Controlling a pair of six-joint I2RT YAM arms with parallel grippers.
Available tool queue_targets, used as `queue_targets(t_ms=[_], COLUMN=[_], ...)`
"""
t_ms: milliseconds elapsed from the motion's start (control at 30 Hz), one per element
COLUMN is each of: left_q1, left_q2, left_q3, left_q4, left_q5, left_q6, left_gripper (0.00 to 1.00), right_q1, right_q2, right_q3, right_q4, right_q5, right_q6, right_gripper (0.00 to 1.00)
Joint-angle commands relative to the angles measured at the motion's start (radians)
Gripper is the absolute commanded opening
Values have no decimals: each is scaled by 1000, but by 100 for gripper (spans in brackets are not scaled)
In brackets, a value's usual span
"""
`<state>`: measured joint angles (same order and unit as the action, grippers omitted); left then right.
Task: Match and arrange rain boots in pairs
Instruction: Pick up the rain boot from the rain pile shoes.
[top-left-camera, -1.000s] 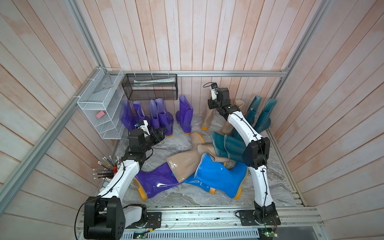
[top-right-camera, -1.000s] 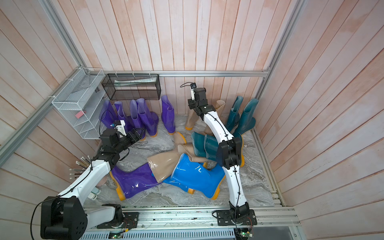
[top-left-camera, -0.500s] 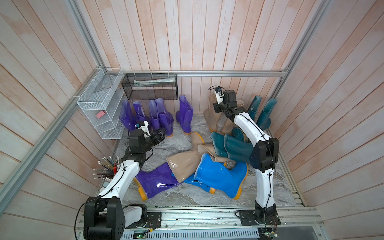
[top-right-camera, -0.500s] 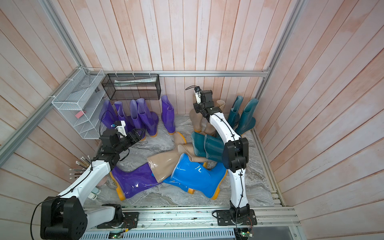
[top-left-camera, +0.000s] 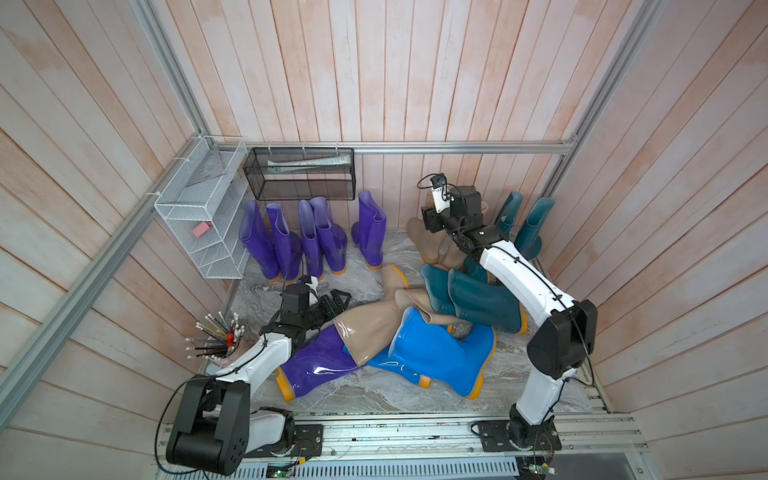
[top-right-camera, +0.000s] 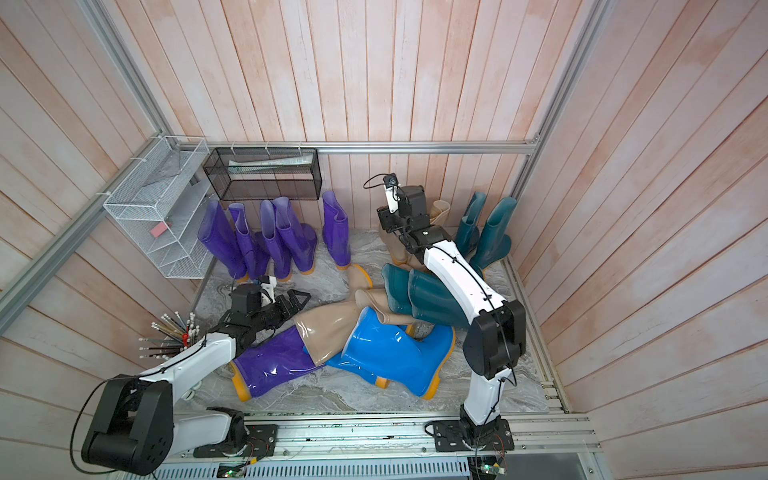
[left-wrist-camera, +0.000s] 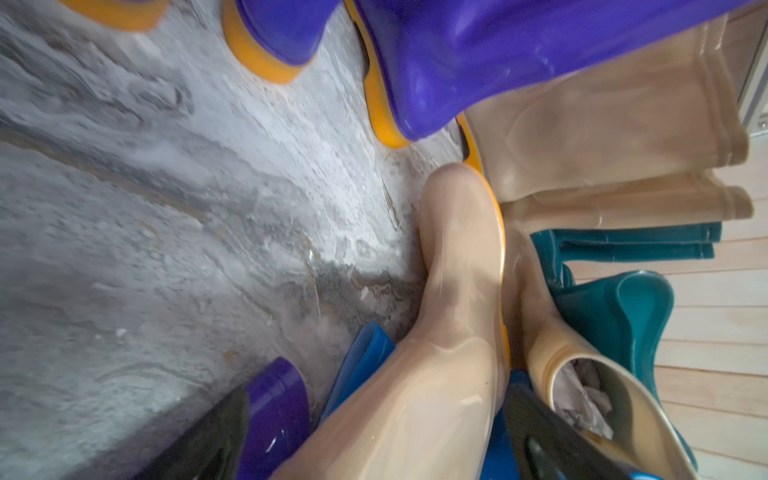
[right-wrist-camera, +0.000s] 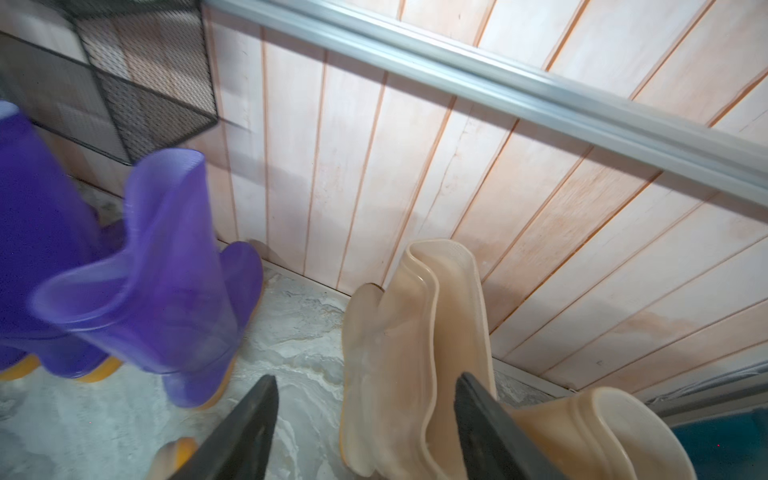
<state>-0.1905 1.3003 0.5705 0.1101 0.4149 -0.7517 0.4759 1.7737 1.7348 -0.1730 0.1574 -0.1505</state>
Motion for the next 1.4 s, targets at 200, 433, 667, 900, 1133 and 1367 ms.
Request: queue_targets(t_ms=[200, 433, 667, 900, 1133, 1367], left_q1=[-33, -65, -113, -132, -133, -133], left_q2=[48, -32, -30, 235, 321, 270], left_q3=[-59, -21, 201, 530, 609, 616], left_q4=[129, 190, 219, 279, 283, 238], left_q5=[71, 141, 195, 254, 255, 208], left_q6=[-41, -94, -143, -158, -165, -167], left_gripper=[77, 0, 0, 0, 0, 0], right_q1=[37, 62, 130, 143, 151, 154], right_q2=[-189, -244, -314, -387, -480, -534], right_q3=[-191, -242, -336, -455, -591, -632], right_q4=[49, 48, 93, 86, 108, 79], right_q5=[20, 1, -38, -84, -276, -382], right_q6=[45, 59, 16, -34, -44, -22], right_gripper=[73, 72, 72, 76, 83, 87])
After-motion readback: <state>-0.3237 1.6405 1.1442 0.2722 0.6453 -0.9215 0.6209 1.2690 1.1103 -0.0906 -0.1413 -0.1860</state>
